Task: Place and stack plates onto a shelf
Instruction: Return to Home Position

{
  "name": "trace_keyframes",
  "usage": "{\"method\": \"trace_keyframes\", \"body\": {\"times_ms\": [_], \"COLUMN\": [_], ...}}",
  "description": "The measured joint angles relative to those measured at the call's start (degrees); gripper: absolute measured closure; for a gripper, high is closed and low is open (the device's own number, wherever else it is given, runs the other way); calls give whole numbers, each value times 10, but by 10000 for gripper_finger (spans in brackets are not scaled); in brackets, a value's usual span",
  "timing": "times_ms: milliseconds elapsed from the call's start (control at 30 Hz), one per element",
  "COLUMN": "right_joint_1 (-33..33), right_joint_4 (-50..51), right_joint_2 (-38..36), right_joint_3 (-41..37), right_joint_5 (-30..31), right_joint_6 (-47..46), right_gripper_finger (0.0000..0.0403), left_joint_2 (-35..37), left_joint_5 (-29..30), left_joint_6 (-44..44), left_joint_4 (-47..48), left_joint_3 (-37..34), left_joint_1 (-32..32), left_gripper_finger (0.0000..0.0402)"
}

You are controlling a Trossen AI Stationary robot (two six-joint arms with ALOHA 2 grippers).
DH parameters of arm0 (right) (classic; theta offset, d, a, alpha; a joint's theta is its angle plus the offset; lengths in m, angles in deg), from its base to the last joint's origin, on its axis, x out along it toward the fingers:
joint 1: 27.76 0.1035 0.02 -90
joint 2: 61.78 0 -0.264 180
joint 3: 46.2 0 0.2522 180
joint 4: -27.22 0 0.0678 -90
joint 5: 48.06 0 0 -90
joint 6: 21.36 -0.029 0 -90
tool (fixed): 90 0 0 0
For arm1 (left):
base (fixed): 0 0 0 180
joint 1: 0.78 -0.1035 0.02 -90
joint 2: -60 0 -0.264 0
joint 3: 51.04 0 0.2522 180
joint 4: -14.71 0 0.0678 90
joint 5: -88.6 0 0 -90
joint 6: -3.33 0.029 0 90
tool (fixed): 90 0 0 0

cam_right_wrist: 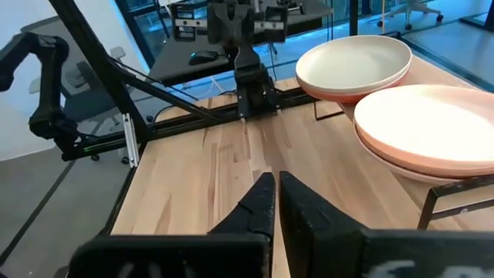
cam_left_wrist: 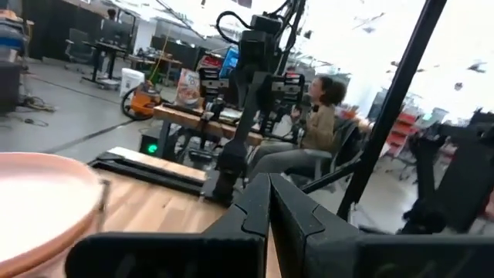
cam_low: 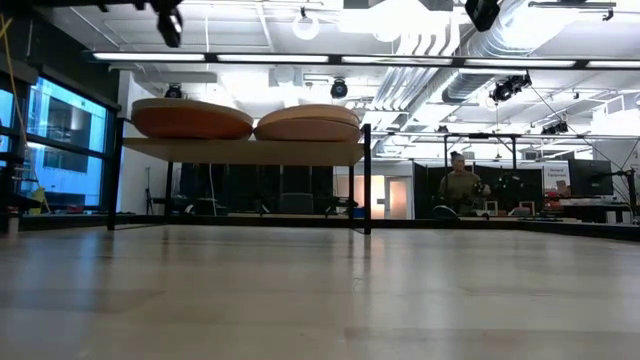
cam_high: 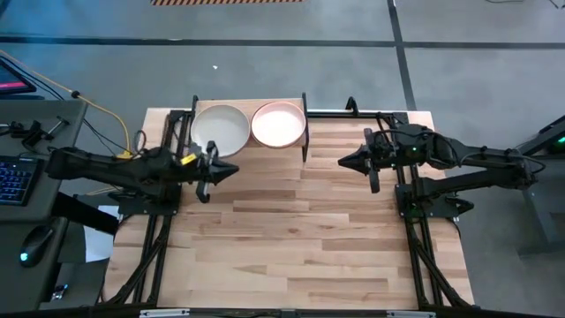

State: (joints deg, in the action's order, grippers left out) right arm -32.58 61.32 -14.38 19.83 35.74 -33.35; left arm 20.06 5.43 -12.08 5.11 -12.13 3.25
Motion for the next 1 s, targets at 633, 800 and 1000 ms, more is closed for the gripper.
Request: {"method": "trace_keyframes", "body": {"times_ms": [633, 800, 1000], "right_joint_1": [0, 0, 0], "right_joint_4": [4, 4, 16], "right_joint_2": [1, 1, -2], "right_joint_3": [0, 0, 0], "right_joint_5": [-3, -4, -7], "right_joint_6": [-59, -61, -83], "right_gripper_finger": [403, 403, 403], "left_joint_2": [226, 274, 301], "left_joint_5": [-32, -36, -50], "left_joint_6": [6, -9, -25], "left_joint_4": [-63, -51, -11], "left_joint_3": [-209, -245, -245], "left_joint_1": [-54, -63, -64], "left_gripper_finger": [402, 401, 402]}}
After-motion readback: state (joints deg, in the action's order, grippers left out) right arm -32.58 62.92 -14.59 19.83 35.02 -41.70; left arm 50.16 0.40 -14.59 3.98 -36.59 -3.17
